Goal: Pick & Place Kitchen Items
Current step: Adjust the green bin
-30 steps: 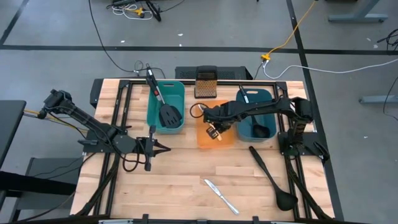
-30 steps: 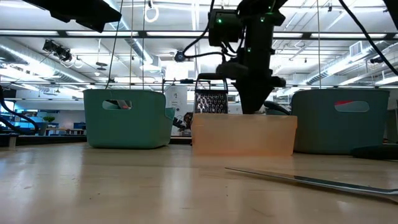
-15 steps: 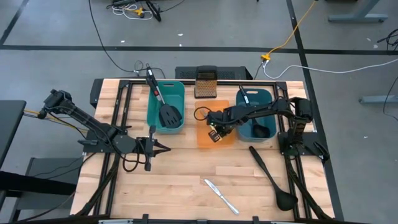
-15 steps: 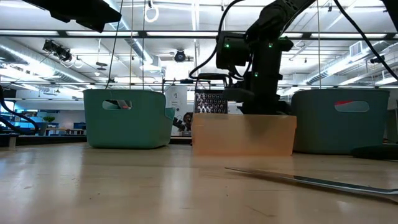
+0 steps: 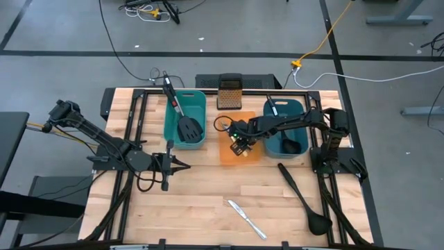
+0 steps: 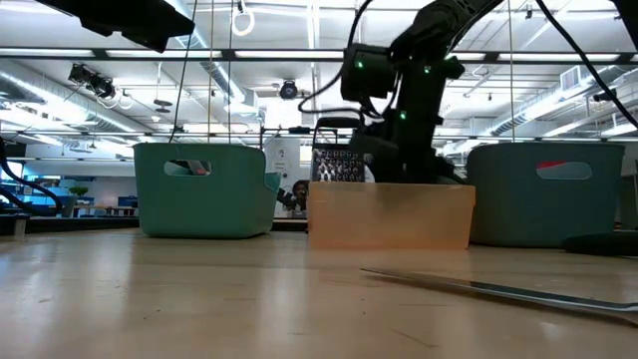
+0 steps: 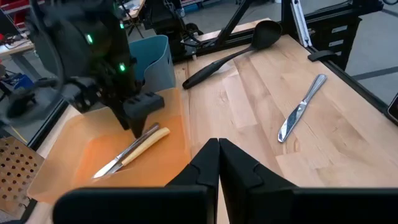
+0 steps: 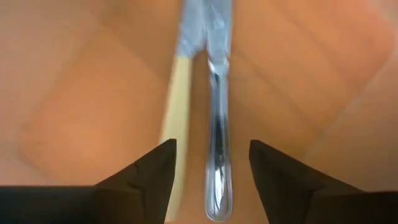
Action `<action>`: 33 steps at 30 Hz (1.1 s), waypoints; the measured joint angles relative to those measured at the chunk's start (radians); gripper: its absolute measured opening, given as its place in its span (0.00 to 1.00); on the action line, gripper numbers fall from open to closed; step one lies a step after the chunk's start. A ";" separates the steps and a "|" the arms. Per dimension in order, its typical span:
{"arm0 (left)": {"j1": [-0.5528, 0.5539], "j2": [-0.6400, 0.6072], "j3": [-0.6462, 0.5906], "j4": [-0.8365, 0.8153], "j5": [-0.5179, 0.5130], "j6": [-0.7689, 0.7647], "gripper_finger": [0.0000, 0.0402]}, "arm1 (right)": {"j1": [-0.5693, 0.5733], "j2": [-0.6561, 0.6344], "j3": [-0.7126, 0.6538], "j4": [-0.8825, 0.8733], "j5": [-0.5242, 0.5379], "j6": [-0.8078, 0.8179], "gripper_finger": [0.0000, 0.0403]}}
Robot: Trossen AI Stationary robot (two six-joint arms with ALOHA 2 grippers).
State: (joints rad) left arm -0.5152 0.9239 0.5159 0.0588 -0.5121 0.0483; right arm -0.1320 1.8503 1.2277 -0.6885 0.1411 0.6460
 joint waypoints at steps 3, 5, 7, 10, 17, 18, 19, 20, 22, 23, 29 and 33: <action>0.000 0.000 0.000 -0.003 0.000 -0.006 0.04 | 0.019 -0.035 0.026 0.002 0.041 -0.073 0.52; 0.000 0.000 0.000 -0.003 0.000 -0.007 0.04 | 0.054 -0.082 0.031 0.016 0.124 -0.143 0.49; 0.000 0.000 0.000 -0.009 0.000 -0.011 0.03 | 0.106 -0.145 0.023 0.055 0.215 -0.238 0.46; 0.000 0.000 0.000 -0.035 -0.016 -0.037 0.03 | 0.193 -0.266 -0.036 0.182 0.260 -0.400 0.36; 0.000 0.001 0.000 -0.070 -0.095 -0.063 0.03 | 0.331 -0.641 -0.361 0.628 0.122 -0.612 0.03; 0.000 0.001 0.000 -0.069 -0.101 -0.066 0.03 | 0.345 -0.697 -0.422 0.702 0.099 -0.627 0.02; 0.000 0.001 0.000 -0.069 -0.107 -0.069 0.03 | 0.360 -0.752 -0.485 0.778 0.083 -0.635 0.03; 0.000 0.001 0.000 -0.069 -0.121 -0.075 0.03 | 0.373 -0.806 -0.551 0.859 0.069 -0.637 0.05; 0.000 0.001 0.000 -0.073 -0.180 -0.117 0.03 | 0.401 -0.902 -0.673 1.002 0.074 -0.636 0.06; 0.001 0.001 0.000 -0.078 -0.219 -0.140 0.03 | 0.416 -0.941 -0.734 1.081 0.098 -0.635 0.06; 0.073 0.008 0.107 -0.317 -0.209 -0.240 0.03 | 0.500 -1.041 -0.954 1.331 0.254 -0.621 0.02; 0.169 0.057 0.255 -0.555 -0.102 -0.308 0.04 | 0.502 -1.041 -0.963 1.300 0.251 -0.595 0.03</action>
State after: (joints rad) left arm -0.3462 0.9809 0.7714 -0.4959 -0.6138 -0.2592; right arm 0.3702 0.8092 0.2645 0.6112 0.3920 0.0509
